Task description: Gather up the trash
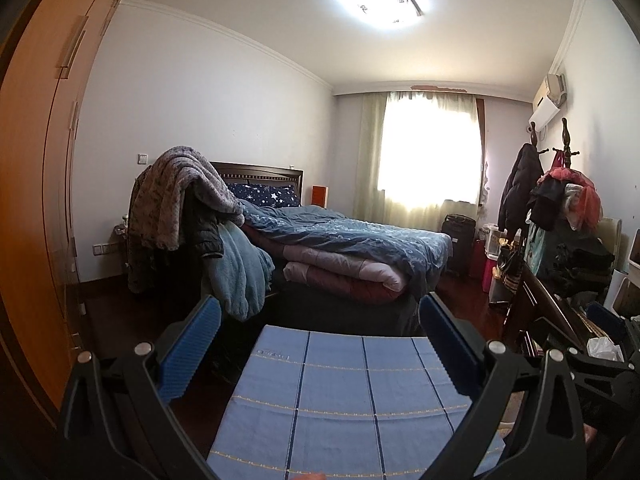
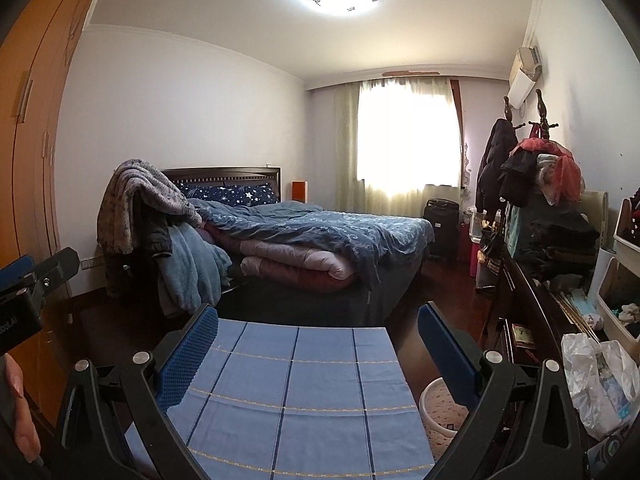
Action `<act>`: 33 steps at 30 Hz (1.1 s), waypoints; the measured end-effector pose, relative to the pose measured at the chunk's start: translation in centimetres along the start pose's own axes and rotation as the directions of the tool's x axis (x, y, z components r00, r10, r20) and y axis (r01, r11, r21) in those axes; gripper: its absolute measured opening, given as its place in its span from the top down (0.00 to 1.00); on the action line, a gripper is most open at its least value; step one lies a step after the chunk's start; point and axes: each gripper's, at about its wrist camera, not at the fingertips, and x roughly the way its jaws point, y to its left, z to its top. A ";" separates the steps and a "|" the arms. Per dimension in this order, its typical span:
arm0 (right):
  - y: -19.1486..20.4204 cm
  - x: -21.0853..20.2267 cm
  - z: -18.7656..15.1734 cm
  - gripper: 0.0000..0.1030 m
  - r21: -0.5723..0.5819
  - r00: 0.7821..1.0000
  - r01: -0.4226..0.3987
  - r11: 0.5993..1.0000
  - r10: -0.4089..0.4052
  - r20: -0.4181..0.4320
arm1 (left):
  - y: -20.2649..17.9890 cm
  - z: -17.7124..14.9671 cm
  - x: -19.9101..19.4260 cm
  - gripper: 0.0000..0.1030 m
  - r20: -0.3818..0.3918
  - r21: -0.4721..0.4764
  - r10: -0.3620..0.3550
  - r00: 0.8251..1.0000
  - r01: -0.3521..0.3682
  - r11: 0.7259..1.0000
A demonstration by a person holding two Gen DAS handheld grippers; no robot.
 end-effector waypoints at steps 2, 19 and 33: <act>-0.2 -0.1 0.0 0.03 0.003 1.000 0.003 1.000 -0.003 0.003 | -0.1 0.0 0.1 0.03 -0.002 0.004 0.001 1.000 -0.001 1.000; -0.8 0.5 -0.3 0.03 0.013 1.000 0.005 1.000 -0.005 -0.008 | -0.2 -0.1 1.3 0.03 -0.019 0.011 -0.009 1.000 0.010 1.000; -1.5 3.6 -1.3 0.03 0.025 0.998 0.006 1.000 -0.004 -0.062 | -1.2 -0.7 3.1 0.03 -0.022 0.028 -0.019 1.000 0.019 0.999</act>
